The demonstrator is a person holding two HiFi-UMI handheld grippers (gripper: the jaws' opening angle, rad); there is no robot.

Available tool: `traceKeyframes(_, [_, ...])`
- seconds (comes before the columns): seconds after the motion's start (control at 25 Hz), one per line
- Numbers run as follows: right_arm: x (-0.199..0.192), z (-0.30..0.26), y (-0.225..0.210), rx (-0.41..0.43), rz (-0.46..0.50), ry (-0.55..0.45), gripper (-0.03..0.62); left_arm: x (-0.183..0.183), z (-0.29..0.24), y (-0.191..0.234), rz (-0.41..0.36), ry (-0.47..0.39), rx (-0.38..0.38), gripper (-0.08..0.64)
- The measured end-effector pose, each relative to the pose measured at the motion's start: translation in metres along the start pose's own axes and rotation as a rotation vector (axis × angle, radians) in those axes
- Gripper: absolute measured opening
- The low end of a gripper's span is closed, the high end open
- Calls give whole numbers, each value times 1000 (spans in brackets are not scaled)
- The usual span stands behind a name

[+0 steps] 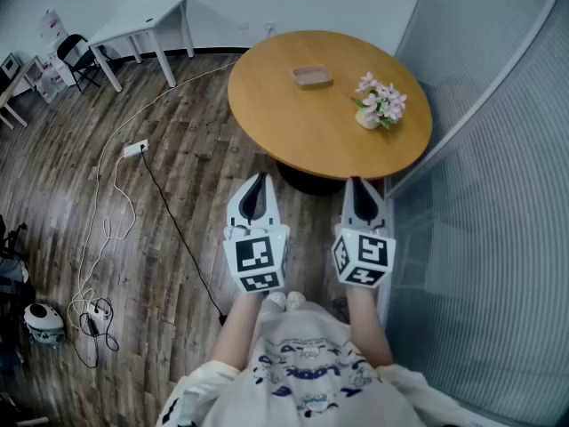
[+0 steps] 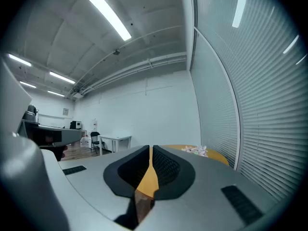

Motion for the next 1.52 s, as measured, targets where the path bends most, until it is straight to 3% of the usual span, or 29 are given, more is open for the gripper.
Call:
traceKeyframes(0.48, [0,-6,-12,0,-7,-2,23,0,-13,-14,-11,-2,-15,8])
traceKeyframes(1.0, [-7,-31,-34,37,-12,5,23,-9,-36,-23,6,7,32,8])
traceKeyframes(1.52, [-11,-110,-49,20,-32,30,23,-11,-116,-11,10,24,19,8])
Point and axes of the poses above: the fingertips, and each gripper's own axes: z backward along the fingers, y to its left, x out of its top, the point moved 6 cm from there along z, backward along the fingers
